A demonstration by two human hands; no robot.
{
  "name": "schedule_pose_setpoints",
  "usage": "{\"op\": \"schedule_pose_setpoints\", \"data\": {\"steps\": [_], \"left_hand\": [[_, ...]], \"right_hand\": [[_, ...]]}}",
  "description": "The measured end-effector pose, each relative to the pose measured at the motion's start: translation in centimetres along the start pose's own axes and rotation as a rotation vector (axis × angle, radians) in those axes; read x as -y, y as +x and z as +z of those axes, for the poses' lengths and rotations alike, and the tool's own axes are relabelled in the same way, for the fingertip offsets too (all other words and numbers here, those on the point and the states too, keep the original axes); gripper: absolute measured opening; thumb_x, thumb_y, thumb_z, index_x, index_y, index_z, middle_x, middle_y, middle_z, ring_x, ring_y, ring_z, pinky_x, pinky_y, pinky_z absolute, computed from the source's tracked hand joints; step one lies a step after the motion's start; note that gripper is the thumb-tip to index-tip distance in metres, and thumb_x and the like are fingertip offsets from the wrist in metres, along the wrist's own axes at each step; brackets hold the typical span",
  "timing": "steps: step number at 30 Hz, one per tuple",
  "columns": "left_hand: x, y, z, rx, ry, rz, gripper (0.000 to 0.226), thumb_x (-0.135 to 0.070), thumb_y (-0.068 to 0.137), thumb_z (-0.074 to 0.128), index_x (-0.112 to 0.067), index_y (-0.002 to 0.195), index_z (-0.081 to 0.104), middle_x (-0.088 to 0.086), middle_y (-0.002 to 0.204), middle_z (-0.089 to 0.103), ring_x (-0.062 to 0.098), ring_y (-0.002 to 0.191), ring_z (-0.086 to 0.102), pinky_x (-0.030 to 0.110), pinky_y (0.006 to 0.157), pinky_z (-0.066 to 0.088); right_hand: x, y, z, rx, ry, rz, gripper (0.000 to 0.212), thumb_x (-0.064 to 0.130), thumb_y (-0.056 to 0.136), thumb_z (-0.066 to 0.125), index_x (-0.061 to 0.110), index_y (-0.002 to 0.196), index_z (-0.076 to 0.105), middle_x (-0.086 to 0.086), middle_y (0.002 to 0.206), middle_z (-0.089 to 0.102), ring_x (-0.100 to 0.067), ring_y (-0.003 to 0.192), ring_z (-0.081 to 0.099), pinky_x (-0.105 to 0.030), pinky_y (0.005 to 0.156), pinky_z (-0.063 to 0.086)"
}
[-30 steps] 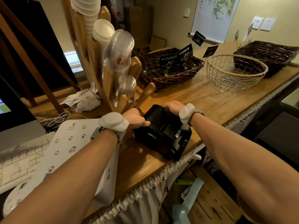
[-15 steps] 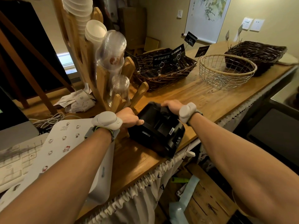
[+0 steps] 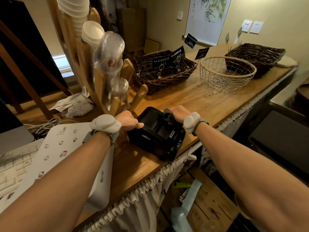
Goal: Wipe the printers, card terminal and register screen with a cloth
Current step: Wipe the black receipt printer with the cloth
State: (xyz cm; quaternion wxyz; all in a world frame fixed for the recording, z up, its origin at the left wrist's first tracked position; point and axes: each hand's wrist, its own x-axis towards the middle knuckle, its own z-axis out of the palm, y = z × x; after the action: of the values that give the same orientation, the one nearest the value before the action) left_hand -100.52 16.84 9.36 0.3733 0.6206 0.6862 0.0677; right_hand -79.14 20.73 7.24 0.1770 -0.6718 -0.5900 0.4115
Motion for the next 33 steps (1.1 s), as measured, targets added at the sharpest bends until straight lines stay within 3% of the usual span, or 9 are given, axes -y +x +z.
{"op": "schedule_pose_setpoints", "data": {"steps": [5,10,13,17,20,22,26,30,33], "left_hand": [[-0.1,-0.2,0.2,-0.014,0.001,-0.026,0.054,-0.035,0.089,0.063,0.003,0.125,0.055,0.015,0.122,0.059,0.032,0.112,0.057,0.036,0.080,0.049],[-0.1,-0.4,0.1,-0.021,-0.010,-0.024,0.054,-0.034,0.090,0.063,0.004,0.127,0.053,0.015,0.127,0.058,0.032,0.114,0.056,0.034,0.080,0.047],[-0.1,-0.3,0.1,-0.010,-0.005,-0.025,0.052,-0.035,0.089,0.063,0.003,0.124,0.056,0.015,0.123,0.060,0.031,0.110,0.058,0.036,0.082,0.050],[-0.1,-0.4,0.1,-0.007,-0.011,-0.026,0.046,-0.035,0.089,0.063,0.001,0.118,0.059,0.009,0.108,0.056,0.026,0.097,0.055,0.034,0.072,0.048],[-0.1,-0.3,-0.1,-0.002,-0.004,-0.011,0.026,-0.035,0.089,0.063,-0.011,0.090,0.054,0.008,0.104,0.054,0.023,0.095,0.053,0.033,0.074,0.046],[-0.1,-0.3,0.0,-0.001,-0.007,-0.011,0.028,-0.035,0.089,0.063,-0.011,0.089,0.051,0.009,0.104,0.054,0.024,0.096,0.053,0.034,0.076,0.046],[-0.2,-0.6,0.0,-0.015,-0.013,-0.006,0.028,-0.034,0.090,0.063,-0.014,0.077,0.047,0.009,0.104,0.052,0.025,0.095,0.052,0.036,0.077,0.048],[-0.3,-0.6,0.0,-0.004,-0.005,-0.009,0.028,-0.034,0.090,0.062,-0.009,0.090,0.050,0.010,0.105,0.053,0.025,0.097,0.053,0.040,0.086,0.050],[-0.2,-0.6,0.2,-0.015,0.003,-0.010,0.031,-0.035,0.091,0.061,-0.006,0.103,0.057,0.013,0.110,0.057,0.027,0.100,0.055,0.041,0.086,0.050]], "right_hand": [[1.1,-0.3,1.2,0.041,0.043,-0.001,0.039,0.031,0.098,0.035,0.004,0.113,0.059,-0.010,0.108,0.058,-0.029,0.106,0.055,-0.036,0.090,0.039],[0.0,-0.5,0.9,0.098,-0.133,0.085,0.031,0.006,0.098,0.029,0.000,0.086,0.057,-0.015,0.097,0.059,-0.030,0.095,0.054,-0.034,0.083,0.042],[1.3,-0.2,0.8,0.090,0.027,-0.028,0.035,0.008,0.098,0.032,-0.002,0.119,0.058,-0.017,0.124,0.059,-0.032,0.114,0.055,-0.038,0.099,0.041],[-1.1,-0.8,0.7,0.063,-0.182,-0.027,0.035,0.008,0.099,0.028,-0.001,0.120,0.054,-0.017,0.126,0.056,-0.030,0.112,0.054,-0.030,0.082,0.040],[-0.5,-0.5,0.6,0.071,-0.038,-0.097,0.036,0.009,0.099,0.029,0.000,0.118,0.058,-0.012,0.122,0.059,-0.024,0.104,0.055,-0.027,0.079,0.040],[-0.3,-0.8,0.5,0.014,0.070,-0.150,0.033,0.012,0.099,0.033,0.002,0.113,0.062,-0.005,0.112,0.060,-0.018,0.100,0.053,-0.024,0.081,0.036],[-3.6,-1.8,0.6,0.024,-0.109,-0.071,0.033,0.011,0.100,0.030,0.003,0.097,0.062,-0.009,0.088,0.056,-0.021,0.080,0.052,-0.028,0.065,0.039],[-2.2,-1.6,0.6,-0.049,0.248,-0.144,0.031,0.015,0.097,0.039,0.006,0.103,0.068,0.000,0.091,0.062,-0.010,0.078,0.057,-0.024,0.077,0.046],[-4.2,-2.1,1.0,-0.065,0.128,-0.097,0.037,0.015,0.099,0.037,0.013,0.069,0.060,0.003,0.069,0.056,-0.007,0.060,0.051,-0.010,0.048,0.039]]}}
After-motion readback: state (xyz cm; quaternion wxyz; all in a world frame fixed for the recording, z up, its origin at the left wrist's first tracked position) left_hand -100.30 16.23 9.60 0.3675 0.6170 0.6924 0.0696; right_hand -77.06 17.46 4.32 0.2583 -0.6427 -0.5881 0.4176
